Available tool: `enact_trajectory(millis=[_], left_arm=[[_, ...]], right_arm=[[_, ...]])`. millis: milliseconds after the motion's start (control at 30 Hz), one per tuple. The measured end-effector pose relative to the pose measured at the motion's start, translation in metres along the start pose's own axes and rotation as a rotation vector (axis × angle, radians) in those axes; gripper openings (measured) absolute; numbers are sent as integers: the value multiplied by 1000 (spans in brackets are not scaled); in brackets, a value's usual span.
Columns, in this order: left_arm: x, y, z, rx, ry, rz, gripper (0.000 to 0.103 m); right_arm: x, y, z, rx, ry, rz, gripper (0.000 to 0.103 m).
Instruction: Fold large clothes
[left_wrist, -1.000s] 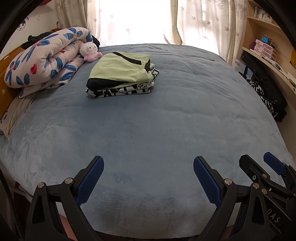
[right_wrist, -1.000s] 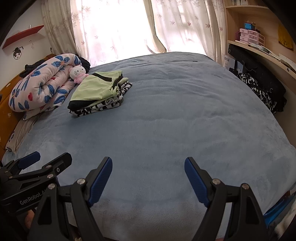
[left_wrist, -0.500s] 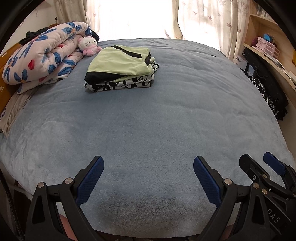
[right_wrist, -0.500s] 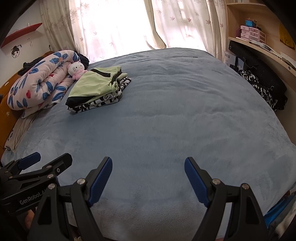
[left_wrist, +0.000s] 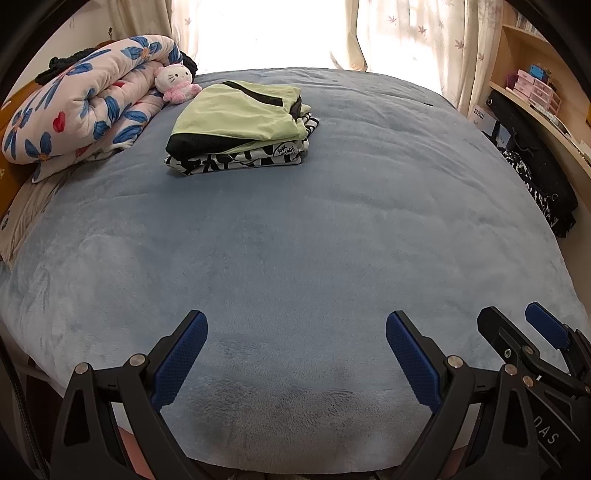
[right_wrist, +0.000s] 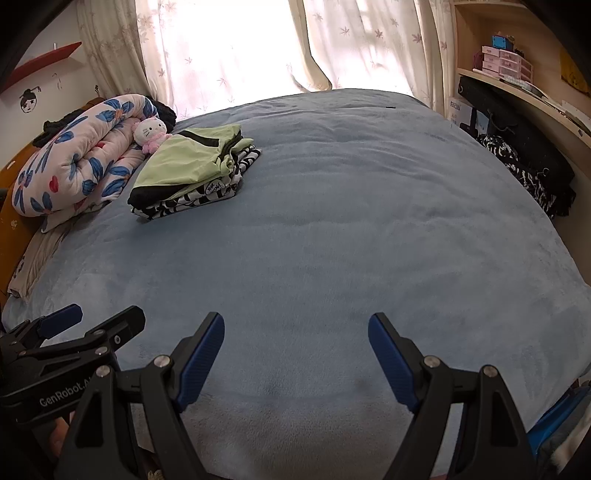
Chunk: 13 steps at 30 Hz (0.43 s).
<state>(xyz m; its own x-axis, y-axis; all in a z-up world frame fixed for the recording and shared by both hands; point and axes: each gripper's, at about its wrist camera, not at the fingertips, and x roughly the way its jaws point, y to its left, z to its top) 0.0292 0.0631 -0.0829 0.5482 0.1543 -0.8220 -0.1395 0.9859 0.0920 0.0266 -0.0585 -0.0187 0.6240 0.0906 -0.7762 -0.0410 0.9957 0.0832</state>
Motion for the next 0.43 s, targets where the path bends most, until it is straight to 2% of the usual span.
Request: enact_trajectory(millis=[433], left_arm=[[6, 4, 1, -2, 14, -2, 96]], right_arm=[[5, 0, -1, 0, 13, 3, 81]])
